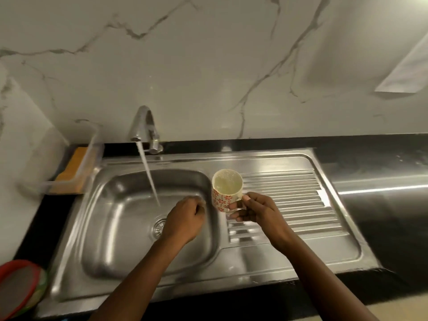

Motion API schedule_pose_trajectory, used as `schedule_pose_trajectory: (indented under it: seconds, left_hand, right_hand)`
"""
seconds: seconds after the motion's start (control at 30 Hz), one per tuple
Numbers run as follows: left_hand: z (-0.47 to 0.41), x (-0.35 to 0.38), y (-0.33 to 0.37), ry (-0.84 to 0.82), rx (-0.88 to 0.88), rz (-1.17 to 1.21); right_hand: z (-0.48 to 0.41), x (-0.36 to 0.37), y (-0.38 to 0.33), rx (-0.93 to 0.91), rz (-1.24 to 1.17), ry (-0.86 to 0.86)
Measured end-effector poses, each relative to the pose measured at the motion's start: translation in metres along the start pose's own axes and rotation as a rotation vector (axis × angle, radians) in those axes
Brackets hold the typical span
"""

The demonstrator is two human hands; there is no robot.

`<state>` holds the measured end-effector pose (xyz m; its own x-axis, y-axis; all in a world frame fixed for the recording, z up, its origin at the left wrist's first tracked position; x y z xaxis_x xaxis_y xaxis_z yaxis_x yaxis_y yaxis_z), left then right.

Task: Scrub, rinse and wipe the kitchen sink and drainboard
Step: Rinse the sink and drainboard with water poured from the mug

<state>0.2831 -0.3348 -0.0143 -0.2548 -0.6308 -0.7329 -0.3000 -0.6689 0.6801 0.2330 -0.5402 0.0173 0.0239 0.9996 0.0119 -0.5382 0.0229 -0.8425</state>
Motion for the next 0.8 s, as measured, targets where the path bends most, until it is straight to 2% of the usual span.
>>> schedule_pose_trajectory:
  seconds: [0.27,0.4,0.57,0.8]
  left_hand:
    - [-0.072,0.137,0.098,-0.176,0.262,-0.016]
    - [-0.105,0.210,0.135,-0.303,0.380,-0.133]
    - [-0.145,0.274,0.168,-0.384,0.464,-0.276]
    - [-0.182,0.319,0.202,-0.399,0.516,-0.283]
  right_hand:
    - [0.035,-0.163,0.022,0.057,0.086,0.187]
    - [0.040,-0.229,0.032,0.109,0.142,0.272]
    - [0.034,-0.286,0.030,0.169,0.178,0.344]
    - [0.005,-0.326,0.011,0.248,0.246,0.359]
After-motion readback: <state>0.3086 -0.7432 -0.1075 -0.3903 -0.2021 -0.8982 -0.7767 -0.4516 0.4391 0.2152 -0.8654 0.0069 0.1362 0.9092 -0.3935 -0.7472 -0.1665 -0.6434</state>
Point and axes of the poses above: each hand's wrist, its own z-axis away from the middle knuckle, its own x-axis out of the palm, y = z × x, the point moved 7 cm from there along -z, towards the middle knuckle, and after that the axes turned 15 degrees about x, right-handed, at the moved point
